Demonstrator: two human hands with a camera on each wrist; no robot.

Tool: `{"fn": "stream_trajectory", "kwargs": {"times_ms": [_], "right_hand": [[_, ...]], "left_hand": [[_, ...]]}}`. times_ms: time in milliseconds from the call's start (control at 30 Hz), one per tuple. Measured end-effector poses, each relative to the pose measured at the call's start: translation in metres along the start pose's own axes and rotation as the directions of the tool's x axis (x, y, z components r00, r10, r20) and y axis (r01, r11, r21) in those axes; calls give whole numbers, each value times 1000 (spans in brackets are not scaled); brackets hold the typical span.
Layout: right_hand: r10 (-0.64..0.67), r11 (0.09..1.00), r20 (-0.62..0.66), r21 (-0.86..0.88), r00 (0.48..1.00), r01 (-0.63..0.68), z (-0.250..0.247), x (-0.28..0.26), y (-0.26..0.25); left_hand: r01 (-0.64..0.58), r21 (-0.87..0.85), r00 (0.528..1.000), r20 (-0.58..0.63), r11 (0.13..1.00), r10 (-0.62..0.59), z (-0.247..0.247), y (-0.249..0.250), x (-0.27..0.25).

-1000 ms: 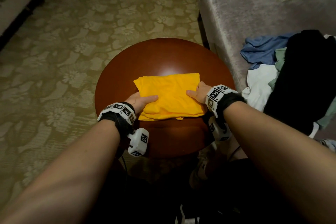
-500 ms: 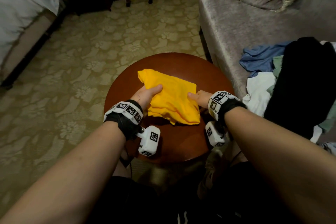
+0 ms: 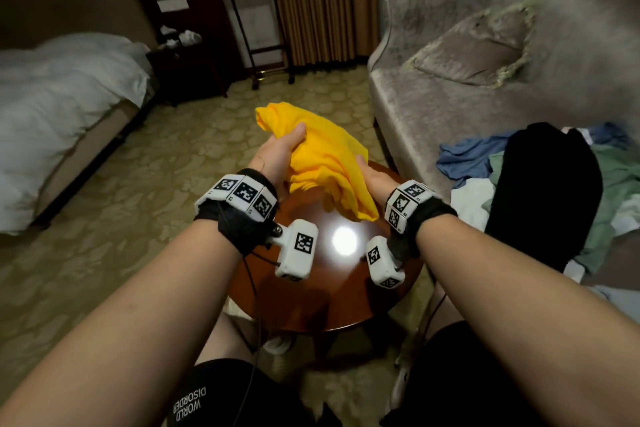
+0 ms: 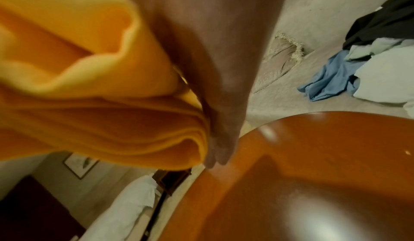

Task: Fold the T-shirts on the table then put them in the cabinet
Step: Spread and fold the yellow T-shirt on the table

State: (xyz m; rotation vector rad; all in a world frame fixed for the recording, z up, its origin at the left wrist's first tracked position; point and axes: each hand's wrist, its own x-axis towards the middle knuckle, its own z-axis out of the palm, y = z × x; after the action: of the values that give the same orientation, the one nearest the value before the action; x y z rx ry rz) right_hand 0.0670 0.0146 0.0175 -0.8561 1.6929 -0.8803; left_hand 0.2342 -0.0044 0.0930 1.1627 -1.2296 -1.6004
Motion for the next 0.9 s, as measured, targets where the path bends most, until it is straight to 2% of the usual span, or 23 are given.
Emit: {"fn": "stream_trajectory", "kwargs": {"times_ms": [167,267,300,333,400,500,567,633,700,800,900], "right_hand": [[-137,953,55,281,989,116,-9,-23,-13],[-201,899,-19,393,979,192,-19,-52,-27],[-217,869,48,465,975,170,-21,-57,-30],[-248,799,140,589,959,121,-23,-59,-31],[-254,693,134,716,958,84,-26,-59,-37],[-262,707,51,689,964,156,-29,-67,-46],[-318,724,32,653,948,221,-29,-69,-49],[-370,691,23,676,929,258,-29,-68,-51],[-392,696,6,656,920,292,-30,-69,-51],[-382,730,-13,610,924,310,-38,-76,-52],[-301,817,-82,492,950,301,-52,-75,-51]], "left_hand": [[-44,-38,999,29,998,45,17,36,-28],[-49,-63,997,60,997,53,22,50,-45],[-53,-75,996,74,996,59,24,54,-51],[-50,-84,994,91,995,58,25,58,-57],[-40,-94,991,125,995,52,27,64,-70],[-59,-92,988,134,994,71,25,73,-81],[-74,-93,988,127,993,86,19,77,-84],[-86,-85,989,110,993,95,13,80,-86],[-93,-71,992,84,993,99,8,80,-87],[-105,-32,993,57,994,106,3,77,-85],[-119,-5,991,55,993,119,6,74,-81]]}}
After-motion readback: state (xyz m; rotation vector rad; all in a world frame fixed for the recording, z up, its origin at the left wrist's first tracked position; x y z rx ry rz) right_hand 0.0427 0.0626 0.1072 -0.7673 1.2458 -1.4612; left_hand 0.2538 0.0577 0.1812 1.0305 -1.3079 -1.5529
